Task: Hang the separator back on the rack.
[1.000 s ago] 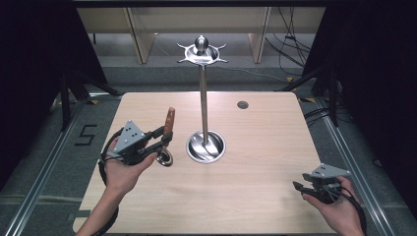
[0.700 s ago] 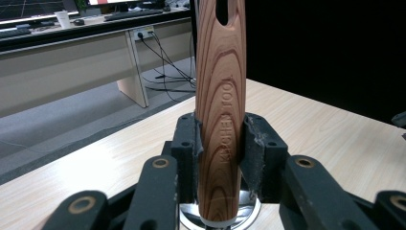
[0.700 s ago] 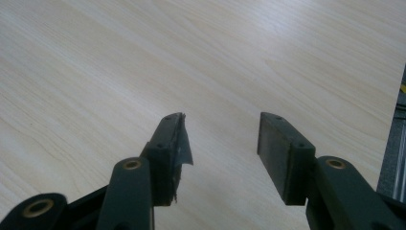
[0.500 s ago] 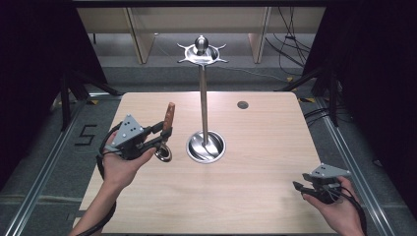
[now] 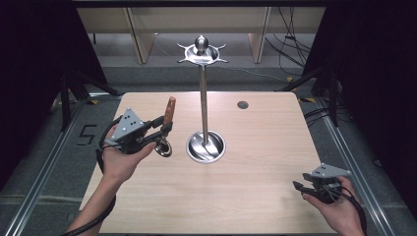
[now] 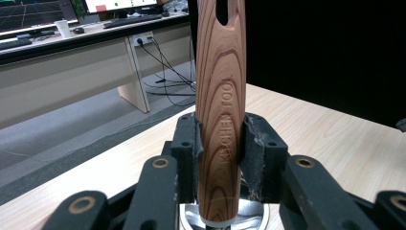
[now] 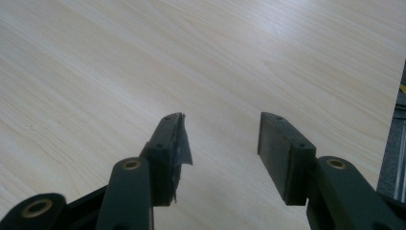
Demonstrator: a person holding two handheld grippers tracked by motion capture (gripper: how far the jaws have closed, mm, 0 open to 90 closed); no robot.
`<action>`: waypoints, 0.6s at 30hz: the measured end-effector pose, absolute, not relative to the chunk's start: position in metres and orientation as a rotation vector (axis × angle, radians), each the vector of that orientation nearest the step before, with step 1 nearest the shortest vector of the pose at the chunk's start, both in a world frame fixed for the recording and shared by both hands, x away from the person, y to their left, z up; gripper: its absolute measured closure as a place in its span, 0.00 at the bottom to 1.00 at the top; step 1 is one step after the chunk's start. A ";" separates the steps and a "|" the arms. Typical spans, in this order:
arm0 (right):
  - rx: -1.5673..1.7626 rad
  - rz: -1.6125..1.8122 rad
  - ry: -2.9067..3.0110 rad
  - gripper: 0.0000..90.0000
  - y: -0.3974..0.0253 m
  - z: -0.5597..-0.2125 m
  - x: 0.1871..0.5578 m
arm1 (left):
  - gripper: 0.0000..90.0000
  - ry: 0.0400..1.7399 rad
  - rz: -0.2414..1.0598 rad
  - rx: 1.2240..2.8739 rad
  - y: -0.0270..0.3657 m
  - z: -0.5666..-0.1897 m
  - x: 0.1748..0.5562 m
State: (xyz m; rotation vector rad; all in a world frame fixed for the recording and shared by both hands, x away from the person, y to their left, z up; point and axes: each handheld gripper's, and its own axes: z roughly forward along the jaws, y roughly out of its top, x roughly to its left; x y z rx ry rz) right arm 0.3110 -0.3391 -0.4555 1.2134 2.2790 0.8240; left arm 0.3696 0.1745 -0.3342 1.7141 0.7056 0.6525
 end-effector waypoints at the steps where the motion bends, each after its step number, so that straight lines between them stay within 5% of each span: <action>1: 1.214 0.824 2.280 0.58 -0.339 -0.456 0.311 | 0.75 0.706 0.652 1.714 0.174 -0.334 0.370; 18: 1.206 0.821 2.281 0.58 -0.339 -0.456 0.311 | 0.75 0.676 0.629 1.724 0.175 -0.324 0.379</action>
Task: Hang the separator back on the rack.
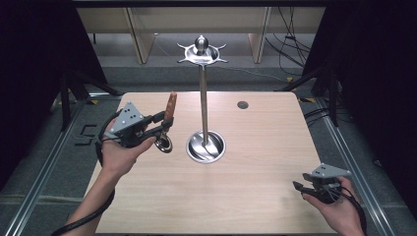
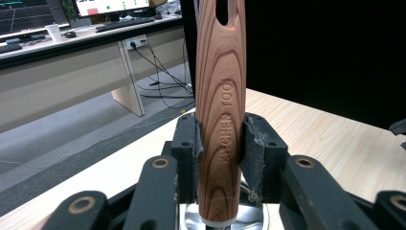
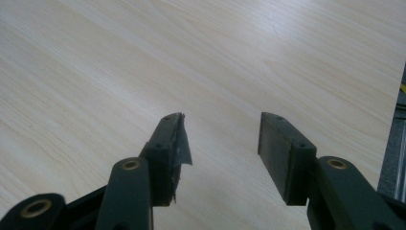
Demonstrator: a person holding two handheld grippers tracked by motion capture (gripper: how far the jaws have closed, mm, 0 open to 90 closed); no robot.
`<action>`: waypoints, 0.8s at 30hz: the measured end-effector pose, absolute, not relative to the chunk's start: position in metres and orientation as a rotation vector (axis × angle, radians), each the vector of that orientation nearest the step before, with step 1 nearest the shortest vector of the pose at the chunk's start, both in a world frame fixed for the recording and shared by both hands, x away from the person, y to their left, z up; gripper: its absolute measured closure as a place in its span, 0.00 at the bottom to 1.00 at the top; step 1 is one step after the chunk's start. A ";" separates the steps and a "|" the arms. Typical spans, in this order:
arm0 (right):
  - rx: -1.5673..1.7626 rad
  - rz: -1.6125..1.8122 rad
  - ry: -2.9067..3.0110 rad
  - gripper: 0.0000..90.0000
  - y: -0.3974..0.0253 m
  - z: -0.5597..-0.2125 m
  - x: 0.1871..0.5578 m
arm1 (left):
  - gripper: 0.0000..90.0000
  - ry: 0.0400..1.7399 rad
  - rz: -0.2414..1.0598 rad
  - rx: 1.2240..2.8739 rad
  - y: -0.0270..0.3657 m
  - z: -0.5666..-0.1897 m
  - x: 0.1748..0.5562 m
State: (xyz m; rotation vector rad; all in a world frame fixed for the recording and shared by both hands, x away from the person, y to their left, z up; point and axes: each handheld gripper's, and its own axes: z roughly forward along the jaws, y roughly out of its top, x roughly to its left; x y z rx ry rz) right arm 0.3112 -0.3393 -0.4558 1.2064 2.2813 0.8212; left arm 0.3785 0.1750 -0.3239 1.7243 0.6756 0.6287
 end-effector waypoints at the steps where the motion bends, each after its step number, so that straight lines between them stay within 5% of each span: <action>1: 1.206 0.821 2.281 0.58 -0.339 -0.456 0.311 | 0.75 0.662 0.640 1.721 0.175 -0.323 0.380; 24: 1.210 0.821 2.277 0.58 -0.339 -0.456 0.311 | 0.75 0.643 0.644 1.704 0.181 -0.303 0.389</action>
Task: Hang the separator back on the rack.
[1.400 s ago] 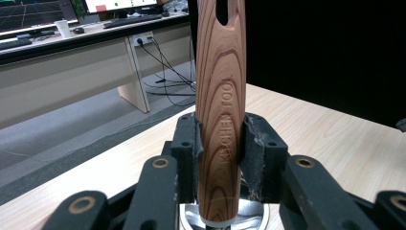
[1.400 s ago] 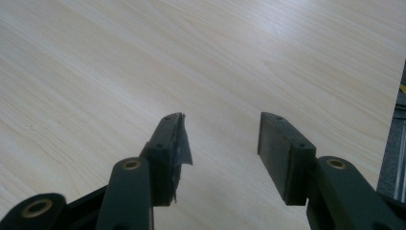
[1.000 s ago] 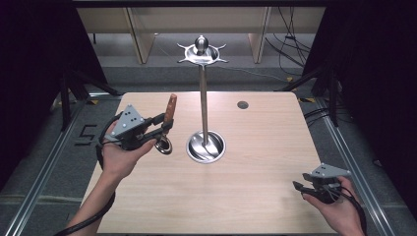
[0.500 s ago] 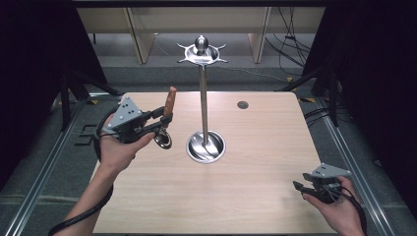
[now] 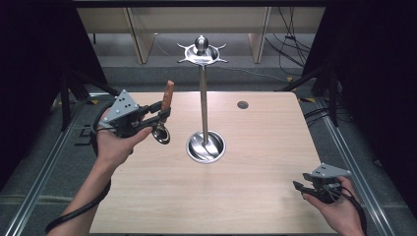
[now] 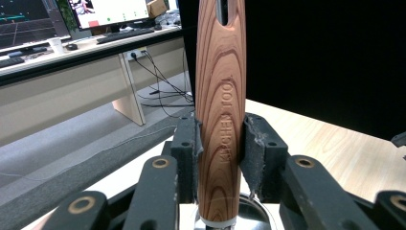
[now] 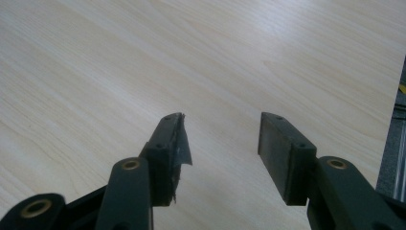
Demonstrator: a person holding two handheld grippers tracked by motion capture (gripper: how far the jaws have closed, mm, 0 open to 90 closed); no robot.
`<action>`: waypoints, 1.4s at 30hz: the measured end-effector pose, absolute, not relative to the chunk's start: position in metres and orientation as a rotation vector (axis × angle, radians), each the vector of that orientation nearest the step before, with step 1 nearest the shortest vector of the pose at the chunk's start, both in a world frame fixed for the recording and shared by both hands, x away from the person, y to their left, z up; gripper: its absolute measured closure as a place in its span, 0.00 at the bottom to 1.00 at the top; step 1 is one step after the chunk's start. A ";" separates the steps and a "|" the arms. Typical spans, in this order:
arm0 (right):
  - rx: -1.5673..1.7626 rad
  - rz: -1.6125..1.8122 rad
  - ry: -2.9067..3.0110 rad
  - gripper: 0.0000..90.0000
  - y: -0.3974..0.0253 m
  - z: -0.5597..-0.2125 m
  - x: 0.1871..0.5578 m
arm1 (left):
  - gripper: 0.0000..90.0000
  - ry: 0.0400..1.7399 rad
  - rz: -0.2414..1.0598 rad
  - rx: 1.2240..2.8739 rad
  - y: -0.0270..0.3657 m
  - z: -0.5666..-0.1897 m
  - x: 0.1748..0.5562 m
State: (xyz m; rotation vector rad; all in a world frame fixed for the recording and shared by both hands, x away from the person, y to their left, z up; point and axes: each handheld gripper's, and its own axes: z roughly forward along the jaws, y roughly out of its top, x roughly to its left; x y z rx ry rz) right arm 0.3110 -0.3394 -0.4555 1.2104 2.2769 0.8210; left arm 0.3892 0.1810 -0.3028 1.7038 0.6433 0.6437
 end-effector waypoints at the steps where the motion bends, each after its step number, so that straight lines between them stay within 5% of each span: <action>1: 1.210 0.821 2.277 0.58 -0.339 -0.456 0.311 | 0.75 0.645 0.644 1.702 0.181 -0.302 0.389; 42: 1.217 0.816 2.286 0.58 -0.340 -0.455 0.312 | 0.75 0.567 0.591 1.706 0.183 -0.264 0.417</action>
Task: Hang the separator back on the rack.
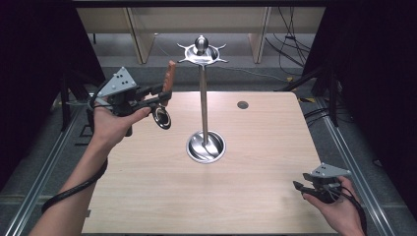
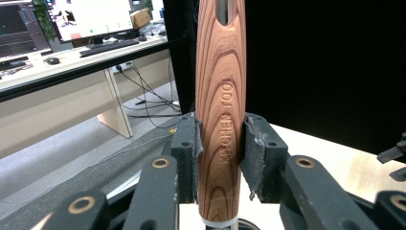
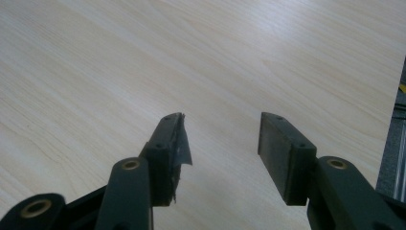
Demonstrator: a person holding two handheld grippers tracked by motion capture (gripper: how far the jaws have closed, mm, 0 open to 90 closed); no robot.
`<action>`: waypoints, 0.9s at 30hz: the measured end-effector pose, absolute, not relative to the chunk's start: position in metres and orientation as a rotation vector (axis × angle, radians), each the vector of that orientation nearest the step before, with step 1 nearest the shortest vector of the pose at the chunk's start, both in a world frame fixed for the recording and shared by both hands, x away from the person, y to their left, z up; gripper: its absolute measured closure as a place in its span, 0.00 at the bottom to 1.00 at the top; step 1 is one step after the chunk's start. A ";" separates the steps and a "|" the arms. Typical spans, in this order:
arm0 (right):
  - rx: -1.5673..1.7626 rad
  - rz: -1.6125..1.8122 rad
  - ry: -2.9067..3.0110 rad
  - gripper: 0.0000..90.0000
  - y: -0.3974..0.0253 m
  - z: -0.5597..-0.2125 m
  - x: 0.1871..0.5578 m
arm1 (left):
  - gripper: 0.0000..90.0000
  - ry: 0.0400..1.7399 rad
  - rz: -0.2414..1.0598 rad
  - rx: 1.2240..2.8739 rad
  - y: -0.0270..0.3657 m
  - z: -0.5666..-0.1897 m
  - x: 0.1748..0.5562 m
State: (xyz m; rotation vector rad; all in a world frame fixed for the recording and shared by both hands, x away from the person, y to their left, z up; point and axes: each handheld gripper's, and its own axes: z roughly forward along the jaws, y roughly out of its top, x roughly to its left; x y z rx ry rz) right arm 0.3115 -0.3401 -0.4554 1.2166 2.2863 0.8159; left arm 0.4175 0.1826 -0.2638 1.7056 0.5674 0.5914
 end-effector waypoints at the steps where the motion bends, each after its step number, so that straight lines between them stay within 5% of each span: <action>1: 1.216 0.818 2.287 0.58 -0.340 -0.456 0.312 | 0.75 0.564 0.590 1.709 0.183 -0.263 0.418; 27: 1.217 0.812 2.285 0.58 -0.340 -0.455 0.311 | 0.75 0.541 0.536 1.730 0.184 -0.258 0.431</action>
